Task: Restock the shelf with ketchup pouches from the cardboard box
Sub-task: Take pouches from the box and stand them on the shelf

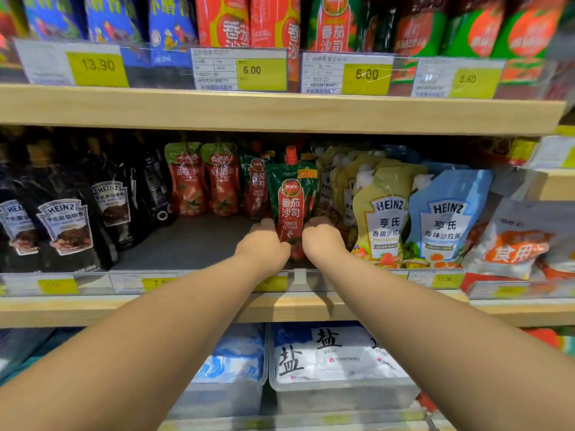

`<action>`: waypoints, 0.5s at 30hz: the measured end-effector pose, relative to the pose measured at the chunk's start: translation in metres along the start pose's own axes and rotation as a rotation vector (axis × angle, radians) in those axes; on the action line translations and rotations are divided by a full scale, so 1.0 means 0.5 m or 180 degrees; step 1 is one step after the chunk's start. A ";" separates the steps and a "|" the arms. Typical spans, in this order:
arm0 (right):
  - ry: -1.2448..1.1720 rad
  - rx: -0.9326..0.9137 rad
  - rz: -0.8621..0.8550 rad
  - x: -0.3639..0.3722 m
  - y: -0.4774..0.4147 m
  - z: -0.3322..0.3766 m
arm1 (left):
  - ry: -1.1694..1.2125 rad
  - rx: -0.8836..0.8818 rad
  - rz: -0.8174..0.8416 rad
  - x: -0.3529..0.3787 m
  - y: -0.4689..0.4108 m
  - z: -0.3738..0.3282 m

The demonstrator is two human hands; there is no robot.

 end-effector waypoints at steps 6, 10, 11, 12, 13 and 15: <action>0.0858 0.0250 0.0151 0.012 -0.058 0.028 | 0.0052 0.0051 0.0228 0.024 -0.050 -0.016; 0.0559 0.0080 0.0150 0.012 -0.086 0.028 | -0.0045 0.0158 0.0384 0.033 -0.087 -0.017; 0.0263 0.0121 0.0098 0.011 -0.093 0.024 | -0.0056 0.0189 0.0408 0.037 -0.094 -0.016; 0.0008 0.0201 0.0119 0.013 -0.101 0.021 | -0.0053 0.0216 0.0424 0.041 -0.102 -0.012; -0.0266 0.0282 0.0108 0.014 -0.108 0.016 | -0.0028 0.0242 0.0447 0.045 -0.110 -0.008; -0.0494 0.0248 0.0056 0.014 -0.116 0.014 | 0.0048 0.0282 0.0518 0.054 -0.121 -0.002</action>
Point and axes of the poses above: each hand's wrist, its own y-axis away from the middle knuckle, its own x-axis out of the palm, z = x × y, the point moved 6 cm from there along -y, towards the middle knuckle, and after that the axes turned 6 degrees about x, right-handed, at the moved point
